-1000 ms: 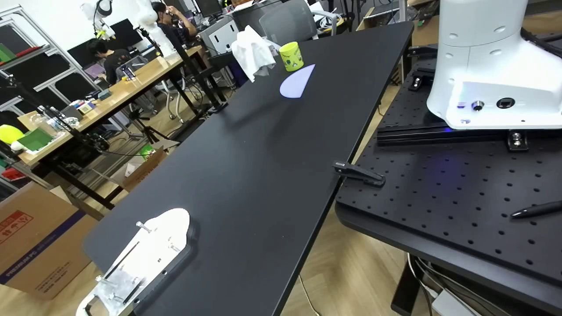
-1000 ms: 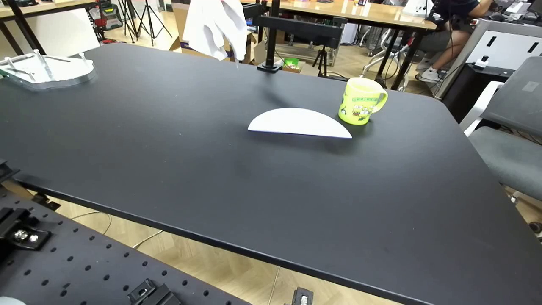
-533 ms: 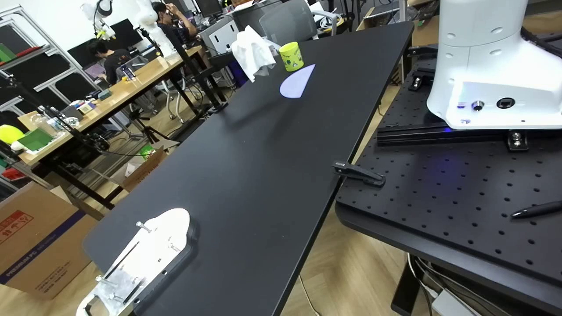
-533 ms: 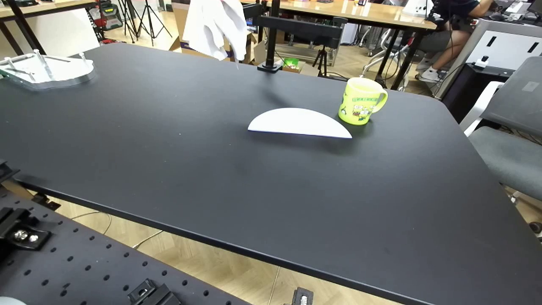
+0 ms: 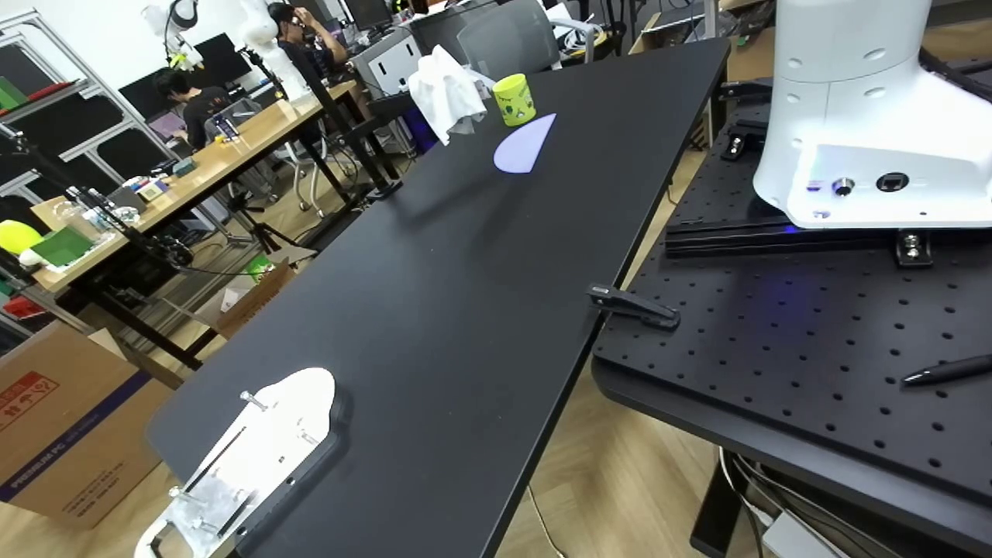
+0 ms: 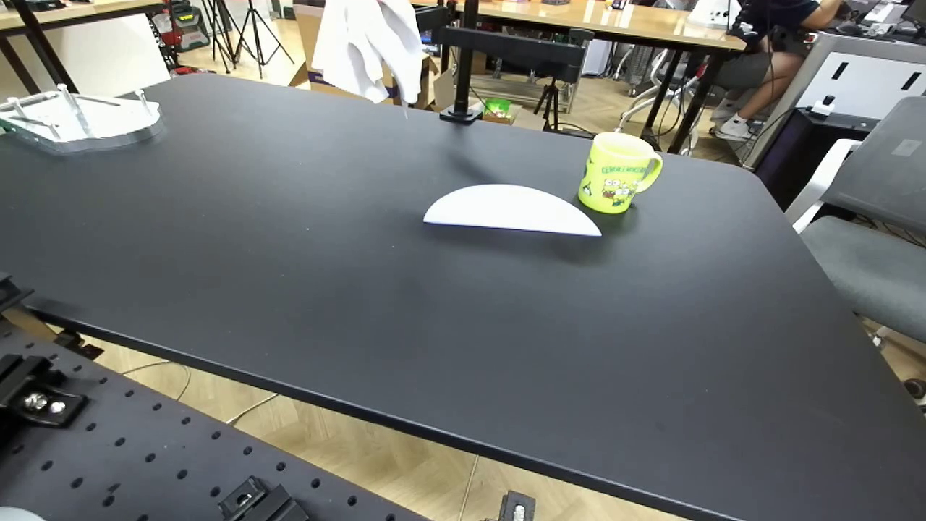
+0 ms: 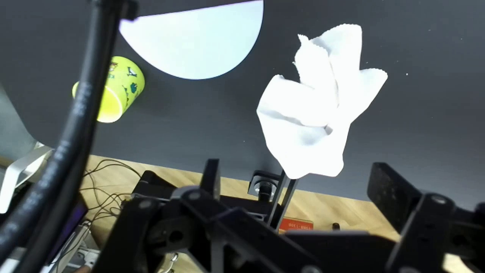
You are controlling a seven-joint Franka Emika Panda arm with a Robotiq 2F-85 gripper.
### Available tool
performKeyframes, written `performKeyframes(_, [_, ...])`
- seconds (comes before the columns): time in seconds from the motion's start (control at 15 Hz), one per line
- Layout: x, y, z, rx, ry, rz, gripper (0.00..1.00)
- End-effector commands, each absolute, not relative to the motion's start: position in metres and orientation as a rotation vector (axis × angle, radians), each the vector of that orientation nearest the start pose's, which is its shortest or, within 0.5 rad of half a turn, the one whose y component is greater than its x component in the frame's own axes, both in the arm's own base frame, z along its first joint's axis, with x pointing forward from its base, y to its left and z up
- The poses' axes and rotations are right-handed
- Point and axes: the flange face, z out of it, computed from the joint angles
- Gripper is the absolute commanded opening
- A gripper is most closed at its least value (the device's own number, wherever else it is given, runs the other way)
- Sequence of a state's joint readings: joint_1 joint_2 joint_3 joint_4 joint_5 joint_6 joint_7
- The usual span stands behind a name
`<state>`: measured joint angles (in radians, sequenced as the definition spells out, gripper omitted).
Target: Remove the towel from the rack and put it on the table.
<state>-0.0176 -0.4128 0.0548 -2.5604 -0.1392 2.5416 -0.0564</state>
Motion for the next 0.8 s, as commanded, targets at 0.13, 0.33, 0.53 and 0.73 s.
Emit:
performKeyframes(0.13, [0.47,0.041,0.423,-3.117,-0.301,-0.549,1.0])
performKeyframes(0.33, [0.475,0.048,0.413,-3.097,-0.293,-0.497,0.74])
performKeyframes(0.53, [0.474,0.05,0.409,-3.08,-0.273,-0.461,0.53])
performKeyframes(0.73, [0.472,0.047,0.41,-3.069,-0.239,-0.432,0.31])
